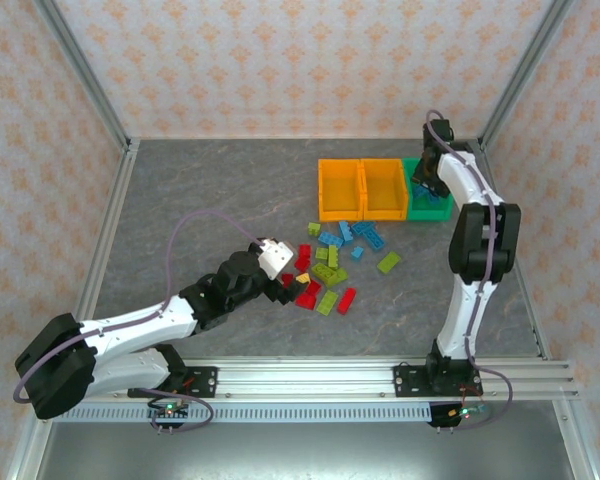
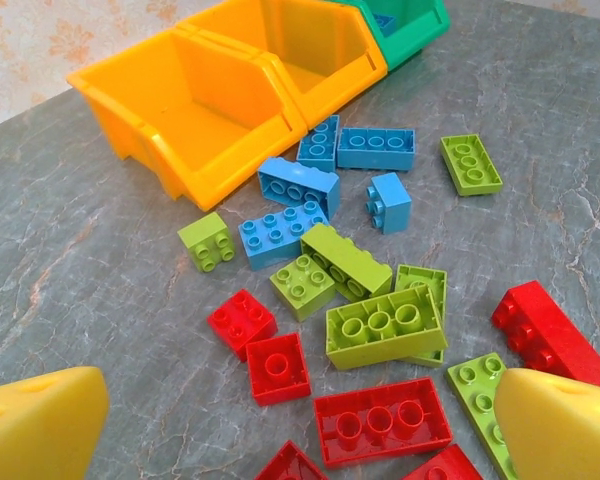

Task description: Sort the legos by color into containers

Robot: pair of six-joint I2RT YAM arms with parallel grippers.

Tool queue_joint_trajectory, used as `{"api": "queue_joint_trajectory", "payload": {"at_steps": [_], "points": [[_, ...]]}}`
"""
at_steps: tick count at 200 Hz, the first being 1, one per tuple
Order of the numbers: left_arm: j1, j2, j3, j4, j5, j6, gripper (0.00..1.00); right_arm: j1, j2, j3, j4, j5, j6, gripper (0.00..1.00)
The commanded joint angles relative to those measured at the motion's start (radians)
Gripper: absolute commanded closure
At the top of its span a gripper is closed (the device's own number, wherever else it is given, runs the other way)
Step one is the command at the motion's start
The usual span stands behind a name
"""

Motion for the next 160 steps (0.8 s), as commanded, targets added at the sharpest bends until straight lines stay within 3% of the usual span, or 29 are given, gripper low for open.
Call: {"api": "queue_joint_trajectory", "payload": {"at_steps": [1,33,65,100,123,160], "points": [[-0.004,-0.004,0.003,0.006,-0.025,0.009,0.0,-0.001,-0.175,-0.098,-0.06,-0.005,0.062,0.42],[-0.004,-0.007,0.004,0.003,-0.007,0.006,0.0,0.037,-0.462,-0.428,-0.006,-0.138,0.177,0.4],[-0.005,-0.023,0.0,0.009,0.009,0.005,0.0,0.177,-0.638,-0.665,0.003,-0.163,0.266,0.32],[-0.005,-0.017,0.0,0.01,0.007,0.005,0.0,0.329,-0.549,-0.694,-0.024,-0.135,0.286,0.25],[-0.004,-0.009,0.001,0.008,0.007,0.008,0.0,0.335,-0.454,-0.69,0.001,-0.093,0.288,0.25],[-0.006,-0.016,0.003,0.001,0.002,0.012,0.0,0.335,-0.338,-0.7,0.065,-0.124,0.289,0.26]]}}
